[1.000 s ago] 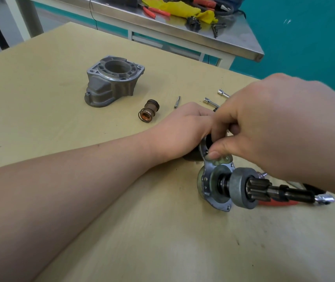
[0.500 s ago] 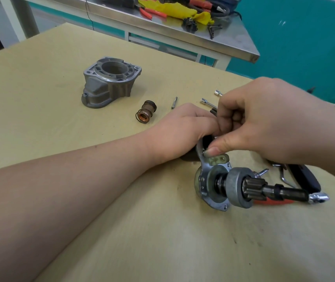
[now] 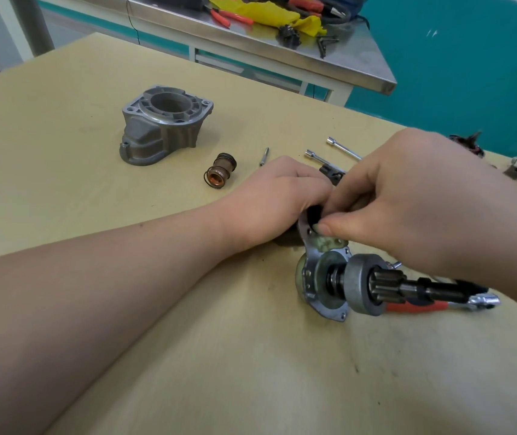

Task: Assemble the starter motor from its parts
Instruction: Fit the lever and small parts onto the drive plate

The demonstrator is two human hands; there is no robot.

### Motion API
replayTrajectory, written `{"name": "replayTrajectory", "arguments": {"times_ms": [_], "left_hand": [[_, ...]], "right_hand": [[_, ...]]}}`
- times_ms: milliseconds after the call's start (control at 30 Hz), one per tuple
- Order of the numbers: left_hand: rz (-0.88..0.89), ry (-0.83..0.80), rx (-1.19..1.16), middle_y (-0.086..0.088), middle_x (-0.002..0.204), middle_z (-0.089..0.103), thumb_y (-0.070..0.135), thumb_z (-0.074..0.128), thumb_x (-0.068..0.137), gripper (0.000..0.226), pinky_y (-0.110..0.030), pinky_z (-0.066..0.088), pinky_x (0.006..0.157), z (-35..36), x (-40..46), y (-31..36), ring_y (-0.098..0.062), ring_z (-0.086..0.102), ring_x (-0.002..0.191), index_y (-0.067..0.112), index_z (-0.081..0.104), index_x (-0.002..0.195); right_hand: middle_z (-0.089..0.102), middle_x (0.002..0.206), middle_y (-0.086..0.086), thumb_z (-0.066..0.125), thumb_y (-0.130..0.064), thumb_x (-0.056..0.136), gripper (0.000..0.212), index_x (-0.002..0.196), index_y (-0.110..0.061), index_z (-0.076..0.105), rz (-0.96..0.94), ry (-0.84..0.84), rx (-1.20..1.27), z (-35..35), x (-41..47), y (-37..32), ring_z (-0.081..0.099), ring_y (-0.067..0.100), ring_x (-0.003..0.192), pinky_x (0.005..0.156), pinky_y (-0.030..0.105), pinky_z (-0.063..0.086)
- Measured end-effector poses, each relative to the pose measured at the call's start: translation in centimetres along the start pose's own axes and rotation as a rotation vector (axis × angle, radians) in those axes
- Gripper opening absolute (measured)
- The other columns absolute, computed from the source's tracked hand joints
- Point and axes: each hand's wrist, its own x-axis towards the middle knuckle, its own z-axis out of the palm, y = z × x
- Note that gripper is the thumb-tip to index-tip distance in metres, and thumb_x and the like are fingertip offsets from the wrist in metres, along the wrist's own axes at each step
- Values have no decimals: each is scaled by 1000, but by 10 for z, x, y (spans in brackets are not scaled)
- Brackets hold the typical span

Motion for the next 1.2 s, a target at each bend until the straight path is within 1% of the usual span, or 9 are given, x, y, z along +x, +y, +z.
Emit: {"name": "replayTrajectory", "arguments": {"times_ms": [167, 300, 467, 567, 667, 767, 967, 1067, 1200], "left_hand": [[6, -11, -53, 7, 53, 45, 16, 55, 80, 27, -25, 32, 53, -1, -1, -6, -10, 41, 55, 15, 54, 54], [54, -49, -183, -3, 67, 63, 15, 59, 88, 22, -22, 45, 62, -4, -4, -12, -12, 57, 66, 5, 72, 72], [151, -60, -215, -7, 72, 67, 10, 59, 92, 21, -23, 48, 66, -4, -9, -11, -13, 60, 68, 1, 74, 80], [209, -17, -198, -13, 71, 66, 9, 58, 93, 22, -27, 47, 66, -4, -12, -9, -17, 60, 69, 1, 74, 81], [279, 47, -213, -27, 73, 64, 7, 56, 94, 24, -27, 47, 62, -3, -15, -6, -22, 59, 67, -5, 73, 83], [351, 124, -187, -27, 73, 63, 5, 54, 95, 24, -26, 46, 60, -3, -18, -4, -33, 56, 65, -8, 72, 85], [386, 177, -161, -26, 73, 63, 7, 52, 97, 27, -26, 47, 62, 2, -22, 0, -35, 57, 68, -5, 72, 83], [365, 190, -203, -21, 71, 68, 27, 49, 103, 47, -26, 49, 64, 5, -20, 1, -28, 61, 64, -8, 70, 79], [248, 225, -323, -12, 68, 72, 55, 46, 92, 56, -28, 50, 61, 8, -18, 3, -25, 64, 63, 14, 79, 71]], "right_hand": [[64, 61, -30, 74, -44, 77, 9, 70, -43, 79, -11, -4, 79, -2, -4, 9, 60, -10, 64, 47, 10, 41], [73, 68, -18, 76, -41, 83, 10, 76, -35, 80, 77, 176, 418, 2, -10, 34, 60, -4, 54, 48, 5, 41], [80, 88, 1, 75, -46, 90, 18, 95, -30, 79, 314, 75, 843, 33, -21, 46, 74, 14, 75, 67, 33, 62], [79, 102, 8, 72, -60, 84, 40, 108, -27, 76, 365, -45, 1093, 51, -29, 45, 76, 34, 96, 83, 52, 60], [79, 105, 8, 70, -57, 84, 37, 109, -31, 74, 280, -59, 1198, 54, -35, 41, 77, 34, 98, 91, 65, 56], [81, 95, 2, 72, -53, 80, 30, 103, -34, 73, 216, -71, 1174, 50, -38, 37, 76, 23, 77, 69, 52, 54], [71, 73, 5, 71, -32, 76, 33, 99, -8, 69, 247, -54, 1411, 55, -38, 27, 62, 11, 52, 48, 22, 49], [70, 74, 5, 69, -28, 80, 22, 91, -9, 72, 190, -36, 1440, 56, -42, 30, 61, 9, 53, 48, 17, 49], [70, 75, 8, 71, -28, 79, 18, 83, -11, 75, 171, -9, 1461, 48, -47, 38, 60, 11, 52, 46, 20, 50]]}}
